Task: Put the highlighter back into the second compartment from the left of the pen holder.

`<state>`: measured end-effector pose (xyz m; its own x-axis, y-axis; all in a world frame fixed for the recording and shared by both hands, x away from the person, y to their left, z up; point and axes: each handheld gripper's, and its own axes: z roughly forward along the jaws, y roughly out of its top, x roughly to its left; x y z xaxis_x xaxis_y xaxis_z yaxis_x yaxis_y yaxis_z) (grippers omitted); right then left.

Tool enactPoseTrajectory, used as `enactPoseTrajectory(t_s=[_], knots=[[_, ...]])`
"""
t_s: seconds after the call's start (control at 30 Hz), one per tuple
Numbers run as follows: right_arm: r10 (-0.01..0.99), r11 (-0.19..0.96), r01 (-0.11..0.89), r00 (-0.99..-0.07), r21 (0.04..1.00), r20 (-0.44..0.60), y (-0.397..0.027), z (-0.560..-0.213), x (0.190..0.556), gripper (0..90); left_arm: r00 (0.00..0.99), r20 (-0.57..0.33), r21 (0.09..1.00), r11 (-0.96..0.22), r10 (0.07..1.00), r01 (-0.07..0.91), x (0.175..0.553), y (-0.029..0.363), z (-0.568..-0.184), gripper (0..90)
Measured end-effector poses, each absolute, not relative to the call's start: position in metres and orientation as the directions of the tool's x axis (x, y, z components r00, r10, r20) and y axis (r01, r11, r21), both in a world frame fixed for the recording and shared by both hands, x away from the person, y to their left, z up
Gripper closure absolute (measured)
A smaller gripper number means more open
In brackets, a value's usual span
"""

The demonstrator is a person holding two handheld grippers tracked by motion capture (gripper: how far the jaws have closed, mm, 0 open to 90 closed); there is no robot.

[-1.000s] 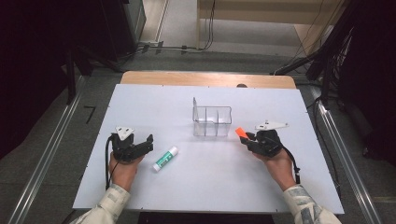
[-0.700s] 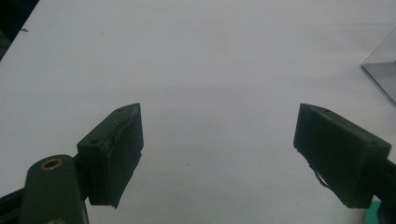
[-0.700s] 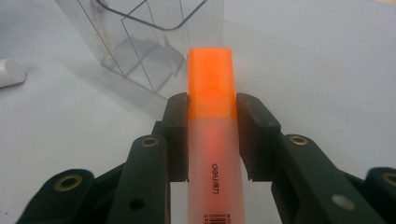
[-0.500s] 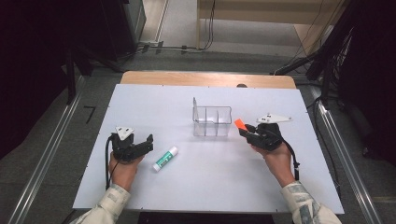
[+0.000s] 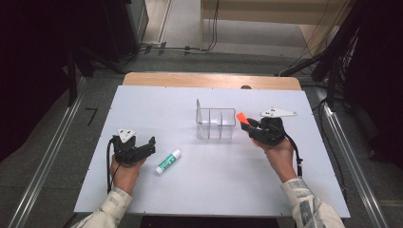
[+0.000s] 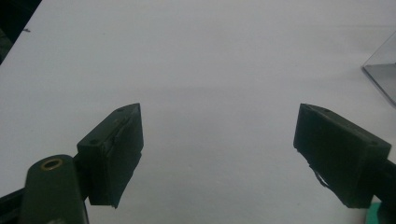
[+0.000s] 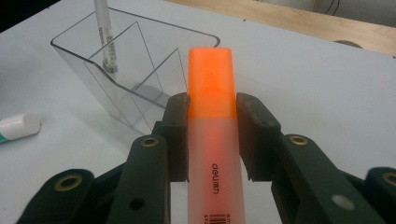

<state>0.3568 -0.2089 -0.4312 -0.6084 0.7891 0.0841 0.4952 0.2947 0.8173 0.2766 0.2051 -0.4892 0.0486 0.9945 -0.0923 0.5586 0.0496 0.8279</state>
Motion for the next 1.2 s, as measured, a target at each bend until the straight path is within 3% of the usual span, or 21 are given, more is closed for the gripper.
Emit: enactPoseTrajectory(t_s=[1.2], knots=[[0.762, 0.281, 0.453, -0.642, 0.846, 0.09, -0.157, -0.414, 0.381, 64.6, 0.047, -0.093, 0.828, 0.051, 0.995, 0.559, 0.277, 0.206, -0.49, 15.9]])
